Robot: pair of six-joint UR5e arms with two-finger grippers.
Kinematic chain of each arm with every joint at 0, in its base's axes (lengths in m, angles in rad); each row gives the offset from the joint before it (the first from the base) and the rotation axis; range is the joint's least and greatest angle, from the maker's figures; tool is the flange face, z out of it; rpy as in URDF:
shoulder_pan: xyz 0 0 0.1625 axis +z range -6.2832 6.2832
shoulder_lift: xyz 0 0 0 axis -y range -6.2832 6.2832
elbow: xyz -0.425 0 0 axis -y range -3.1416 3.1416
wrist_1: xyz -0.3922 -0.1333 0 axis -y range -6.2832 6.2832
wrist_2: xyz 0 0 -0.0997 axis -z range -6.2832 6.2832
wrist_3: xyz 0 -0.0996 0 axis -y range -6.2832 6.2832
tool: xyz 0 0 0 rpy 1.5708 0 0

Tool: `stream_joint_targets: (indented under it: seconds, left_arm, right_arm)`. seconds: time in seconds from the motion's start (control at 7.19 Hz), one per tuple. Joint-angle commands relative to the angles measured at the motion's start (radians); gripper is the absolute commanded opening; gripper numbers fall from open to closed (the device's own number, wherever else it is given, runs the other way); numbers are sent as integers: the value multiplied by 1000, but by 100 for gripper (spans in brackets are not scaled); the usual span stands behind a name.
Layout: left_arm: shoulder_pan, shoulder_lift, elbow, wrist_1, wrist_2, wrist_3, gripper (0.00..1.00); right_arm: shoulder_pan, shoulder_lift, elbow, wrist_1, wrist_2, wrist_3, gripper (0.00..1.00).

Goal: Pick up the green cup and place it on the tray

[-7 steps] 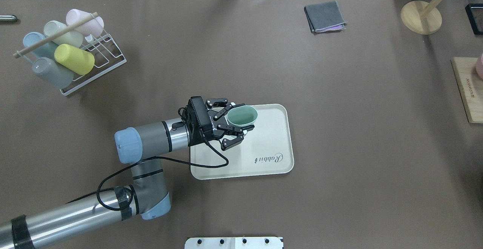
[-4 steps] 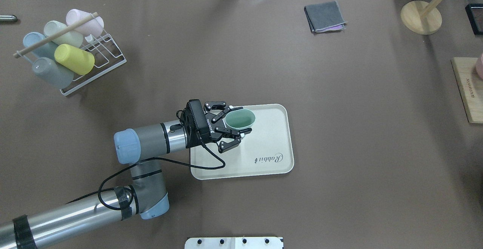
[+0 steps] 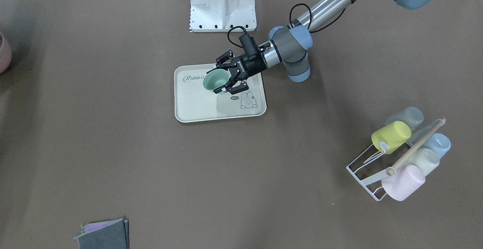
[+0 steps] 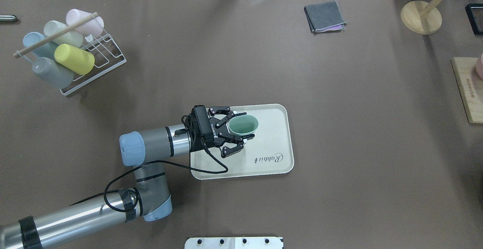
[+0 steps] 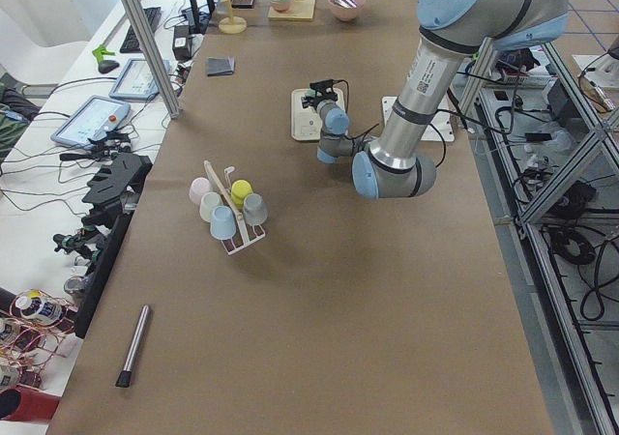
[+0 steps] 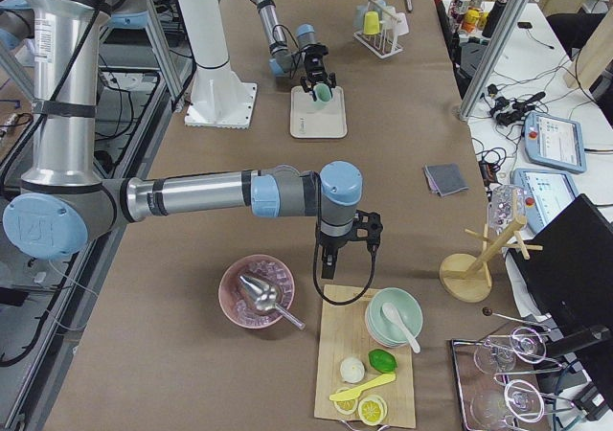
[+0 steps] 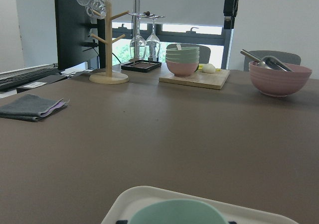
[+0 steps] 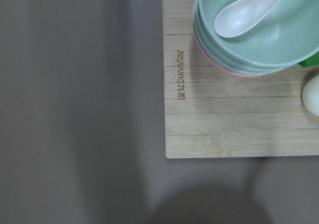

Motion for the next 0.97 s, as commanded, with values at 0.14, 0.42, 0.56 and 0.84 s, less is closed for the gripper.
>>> stream_joint_targets:
  seconds: [0.14, 0.42, 0.56, 0.84]
  left_arm:
    - [2, -4, 15, 3, -4, 66, 31]
    - [4, -4, 18, 3, -4, 66, 31]
    - [4, -2, 18, 4, -5, 66, 31]
    - [4, -2, 21, 4, -5, 66, 32]
  right_arm:
    - [2, -13, 3, 0, 3, 0, 100]
    - [0, -13, 10, 3, 10, 0, 100]
    - [0, -10, 11, 9, 11, 0, 100]
    - [0, -14, 8, 9, 45, -2, 100]
